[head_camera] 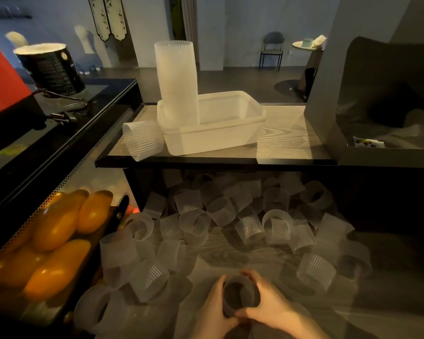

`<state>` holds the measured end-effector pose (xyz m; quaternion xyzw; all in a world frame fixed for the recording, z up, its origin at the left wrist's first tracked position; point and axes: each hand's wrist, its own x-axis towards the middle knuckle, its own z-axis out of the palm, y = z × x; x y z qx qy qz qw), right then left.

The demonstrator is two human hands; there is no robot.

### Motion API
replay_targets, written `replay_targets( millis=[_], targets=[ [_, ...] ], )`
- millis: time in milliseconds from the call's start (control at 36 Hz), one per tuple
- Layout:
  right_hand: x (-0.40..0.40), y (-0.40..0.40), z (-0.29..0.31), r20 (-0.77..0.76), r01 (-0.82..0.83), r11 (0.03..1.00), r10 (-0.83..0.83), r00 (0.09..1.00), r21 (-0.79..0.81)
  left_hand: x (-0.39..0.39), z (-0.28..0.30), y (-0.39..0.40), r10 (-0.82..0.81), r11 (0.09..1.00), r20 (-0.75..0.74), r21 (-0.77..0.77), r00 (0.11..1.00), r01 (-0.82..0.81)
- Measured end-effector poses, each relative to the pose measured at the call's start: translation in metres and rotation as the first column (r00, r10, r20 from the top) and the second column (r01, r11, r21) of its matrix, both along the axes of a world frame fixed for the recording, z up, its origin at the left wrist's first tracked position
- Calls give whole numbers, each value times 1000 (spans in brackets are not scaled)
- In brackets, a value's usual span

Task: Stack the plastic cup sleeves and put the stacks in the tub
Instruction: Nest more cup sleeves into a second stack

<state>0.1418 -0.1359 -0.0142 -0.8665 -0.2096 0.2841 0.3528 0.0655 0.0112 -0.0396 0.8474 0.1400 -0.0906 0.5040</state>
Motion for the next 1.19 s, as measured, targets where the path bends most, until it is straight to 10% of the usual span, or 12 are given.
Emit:
replay_targets(
  millis=[278,611,1194],
  targets=[
    [29,57,75,13,58,937,-67,998,346,7,96,63,50,994,305,74,951,-75],
    [44,157,181,-8,45,726,-54,998,686,52,242,167,229,848,706,194,670,-493],
    [56,212,226,-202,185,759,-72,977,625,121,274,213,232,875,496,268,837,-402]
  ],
)
